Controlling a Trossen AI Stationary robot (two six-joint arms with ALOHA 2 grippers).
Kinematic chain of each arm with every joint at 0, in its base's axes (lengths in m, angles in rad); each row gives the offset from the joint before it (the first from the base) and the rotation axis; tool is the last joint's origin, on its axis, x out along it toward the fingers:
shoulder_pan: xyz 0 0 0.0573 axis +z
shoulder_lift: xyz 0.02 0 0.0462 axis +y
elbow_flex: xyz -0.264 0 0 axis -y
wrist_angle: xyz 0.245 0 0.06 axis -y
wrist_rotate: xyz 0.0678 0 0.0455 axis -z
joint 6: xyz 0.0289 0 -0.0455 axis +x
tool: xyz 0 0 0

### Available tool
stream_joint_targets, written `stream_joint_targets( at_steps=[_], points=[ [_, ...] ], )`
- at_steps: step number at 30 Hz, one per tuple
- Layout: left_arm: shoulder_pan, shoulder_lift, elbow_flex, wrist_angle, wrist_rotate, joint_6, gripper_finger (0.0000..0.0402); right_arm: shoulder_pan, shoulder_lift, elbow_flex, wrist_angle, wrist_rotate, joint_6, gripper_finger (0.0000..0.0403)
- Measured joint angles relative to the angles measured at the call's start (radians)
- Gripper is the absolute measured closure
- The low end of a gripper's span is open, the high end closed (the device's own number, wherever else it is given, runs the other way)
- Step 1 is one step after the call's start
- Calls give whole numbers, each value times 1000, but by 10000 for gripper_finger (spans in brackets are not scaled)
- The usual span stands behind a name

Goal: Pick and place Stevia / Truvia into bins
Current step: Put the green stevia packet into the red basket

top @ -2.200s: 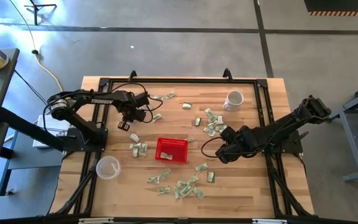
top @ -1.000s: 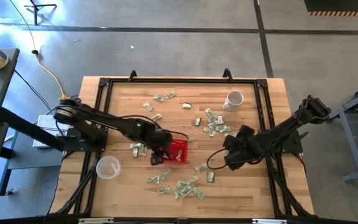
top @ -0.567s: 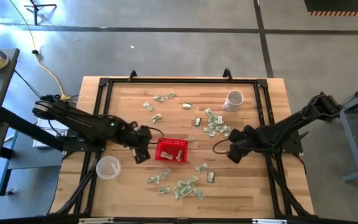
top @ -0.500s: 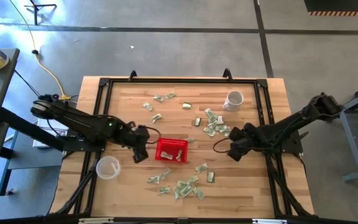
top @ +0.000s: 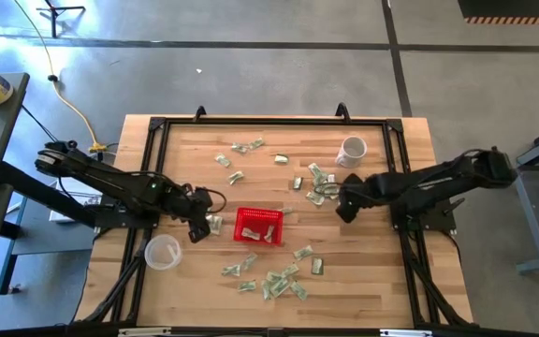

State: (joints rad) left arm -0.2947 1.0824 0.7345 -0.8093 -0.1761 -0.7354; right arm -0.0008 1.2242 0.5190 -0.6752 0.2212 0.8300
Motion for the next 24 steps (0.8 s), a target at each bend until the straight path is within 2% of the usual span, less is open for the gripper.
stream_joint_targets(
  at_steps=[7,10,14,17,23,24],
  points=[
    [0,-1,0,1,1,40,202,-75,126,6,140,-126,-90,175],
    [0,-1,0,0,1,37,202,-78,184,11,141,-128,-83,176],
    [0,-1,0,0,2,30,202,-78,198,14,129,-132,-25,190],
    [0,-1,0,4,2,24,202,-73,189,23,121,-155,-15,235],
    [0,-1,0,28,2,10,202,-70,188,83,124,-252,-14,377],
    [0,-1,0,40,2,0,202,-65,188,94,135,-285,-13,389]
  ],
)
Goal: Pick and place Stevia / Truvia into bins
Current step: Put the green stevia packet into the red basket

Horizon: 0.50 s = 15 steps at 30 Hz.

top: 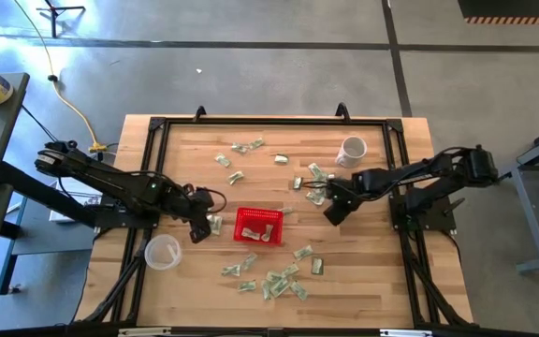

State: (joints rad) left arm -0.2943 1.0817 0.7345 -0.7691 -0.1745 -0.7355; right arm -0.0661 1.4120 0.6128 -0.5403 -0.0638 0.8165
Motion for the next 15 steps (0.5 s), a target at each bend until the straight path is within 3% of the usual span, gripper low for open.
stream_joint_targets(
  at_steps=[5,10,15],
  points=[
    [0,0,0,49,1,-55,202,47,0,109,142,-105,36,382],
    [0,0,0,65,34,-98,202,108,19,290,294,-71,-11,396],
    [0,-1,0,54,55,-104,202,111,177,495,294,-120,-111,376]
  ],
)
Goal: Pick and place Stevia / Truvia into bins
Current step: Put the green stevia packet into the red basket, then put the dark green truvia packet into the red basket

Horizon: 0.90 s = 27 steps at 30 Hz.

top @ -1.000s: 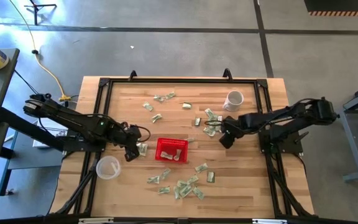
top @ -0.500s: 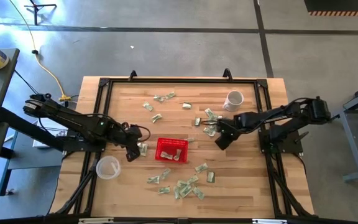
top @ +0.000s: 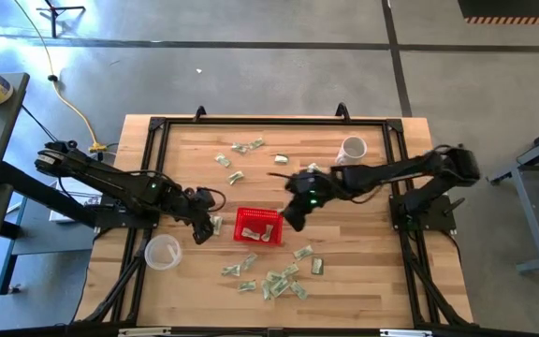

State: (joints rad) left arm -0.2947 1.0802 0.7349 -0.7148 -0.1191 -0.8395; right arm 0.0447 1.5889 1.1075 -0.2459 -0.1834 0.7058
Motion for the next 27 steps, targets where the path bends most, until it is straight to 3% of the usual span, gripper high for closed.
stream_joint_targets(
  at_steps=[4,9,12,19,22,27],
  points=[
    [0,-16,3,-38,-8,-20,202,0,190,155,-13,-61,-74,374],
    [0,-22,1,-245,-54,-137,197,13,361,314,-121,-12,-130,352],
    [0,-26,0,-312,-47,-161,188,31,396,399,-219,77,-159,314],
    [20,-11,1,-310,-81,-236,156,71,381,565,-476,391,-239,194],
    [33,7,1,-271,-141,-4,147,91,368,632,-607,521,-326,156],
    [78,74,-1,-263,-187,418,145,118,363,700,-815,532,-430,133]
  ],
)
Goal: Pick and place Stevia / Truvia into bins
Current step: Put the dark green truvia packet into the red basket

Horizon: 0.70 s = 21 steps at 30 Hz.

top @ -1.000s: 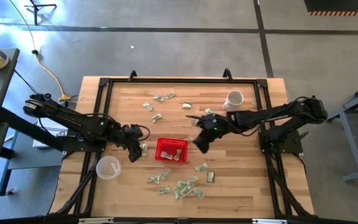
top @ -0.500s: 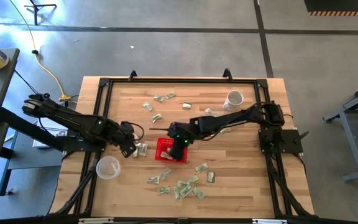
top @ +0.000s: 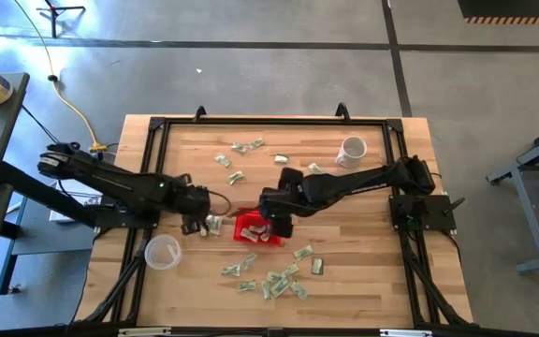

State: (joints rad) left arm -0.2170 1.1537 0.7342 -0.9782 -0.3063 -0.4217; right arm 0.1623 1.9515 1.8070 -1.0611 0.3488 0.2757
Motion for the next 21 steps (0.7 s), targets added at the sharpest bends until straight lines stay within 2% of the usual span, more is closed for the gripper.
stream_joint_targets(
  at_steps=[5,8,11,15,18,21],
  points=[
    [116,65,-72,152,114,116,145,15,-27,-48,-139,50,29,134],
    [188,114,-86,201,152,131,144,36,-45,-102,-143,53,91,134],
    [290,164,-78,134,239,-18,144,58,-59,-142,-140,50,180,134],
    [393,185,-68,75,311,-343,144,94,-61,-182,-146,59,293,134],
    [430,184,-69,108,356,-550,144,120,-62,-206,-146,64,351,134],
    [414,184,-69,165,377,-587,144,138,-62,-229,-146,64,393,135]
  ],
)
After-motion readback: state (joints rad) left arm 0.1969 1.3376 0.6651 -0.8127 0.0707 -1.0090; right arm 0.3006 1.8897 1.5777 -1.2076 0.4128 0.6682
